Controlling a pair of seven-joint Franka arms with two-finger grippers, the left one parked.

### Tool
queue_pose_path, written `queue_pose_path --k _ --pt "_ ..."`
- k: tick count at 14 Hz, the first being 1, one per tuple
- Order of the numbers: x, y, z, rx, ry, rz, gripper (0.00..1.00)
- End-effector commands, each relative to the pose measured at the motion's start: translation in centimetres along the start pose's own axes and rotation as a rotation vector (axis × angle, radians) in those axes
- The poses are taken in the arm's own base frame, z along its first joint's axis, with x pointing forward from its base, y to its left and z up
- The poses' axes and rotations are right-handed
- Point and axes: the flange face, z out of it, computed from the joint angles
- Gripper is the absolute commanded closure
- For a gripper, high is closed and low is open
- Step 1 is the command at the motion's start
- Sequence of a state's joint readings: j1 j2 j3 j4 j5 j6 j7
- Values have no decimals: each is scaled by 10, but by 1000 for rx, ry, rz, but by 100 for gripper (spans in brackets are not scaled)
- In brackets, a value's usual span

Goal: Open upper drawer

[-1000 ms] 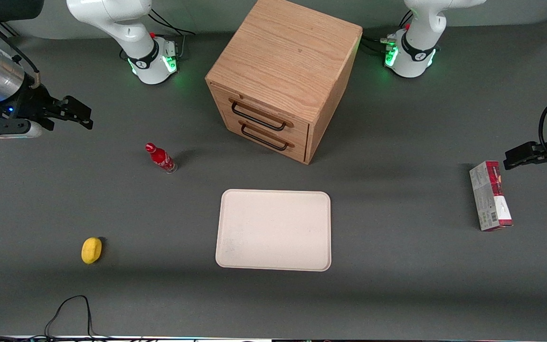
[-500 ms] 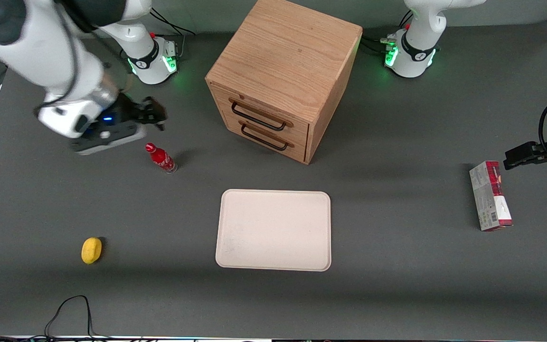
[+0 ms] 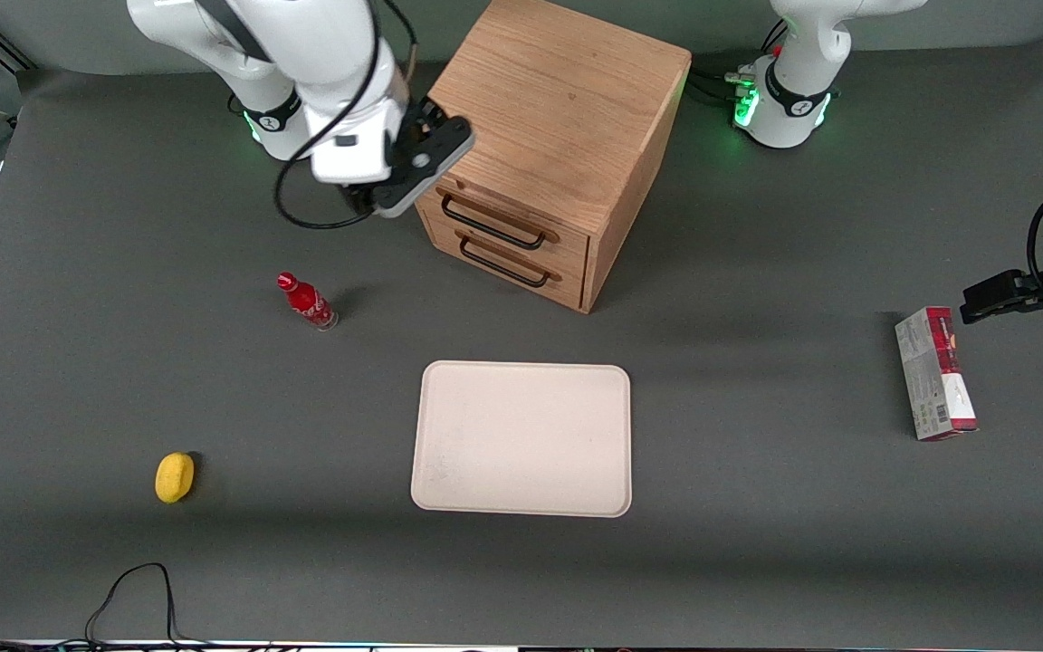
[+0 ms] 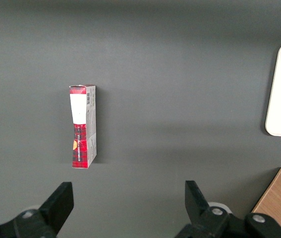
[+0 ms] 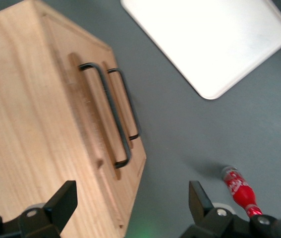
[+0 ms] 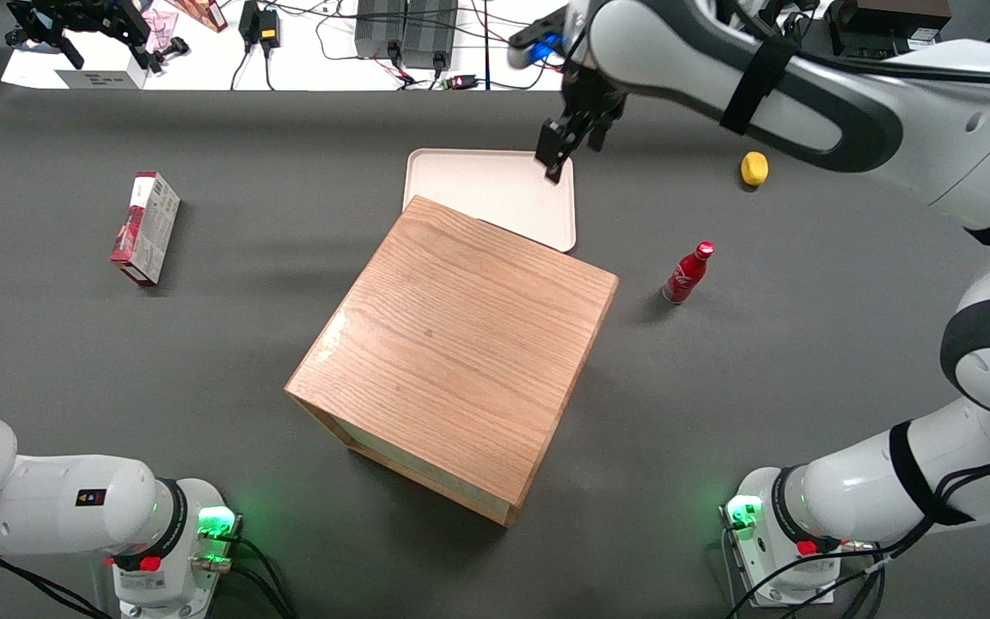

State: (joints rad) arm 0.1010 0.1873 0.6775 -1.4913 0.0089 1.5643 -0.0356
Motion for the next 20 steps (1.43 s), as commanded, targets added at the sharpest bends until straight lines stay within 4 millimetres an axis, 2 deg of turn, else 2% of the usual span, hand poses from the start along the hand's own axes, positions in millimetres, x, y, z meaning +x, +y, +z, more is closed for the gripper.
queue_pose_path --k 1,5,8,11,15,20 --pt "19 9 28 75 -51 -122 0" --pt "45 20 87 167 -105 -165 0" --pt "55 28 112 199 -109 -182 0" --pt "57 29 123 207 -121 -184 0" --pt "62 23 150 204 -110 -188 0" --pt "65 26 162 193 -113 -192 0"
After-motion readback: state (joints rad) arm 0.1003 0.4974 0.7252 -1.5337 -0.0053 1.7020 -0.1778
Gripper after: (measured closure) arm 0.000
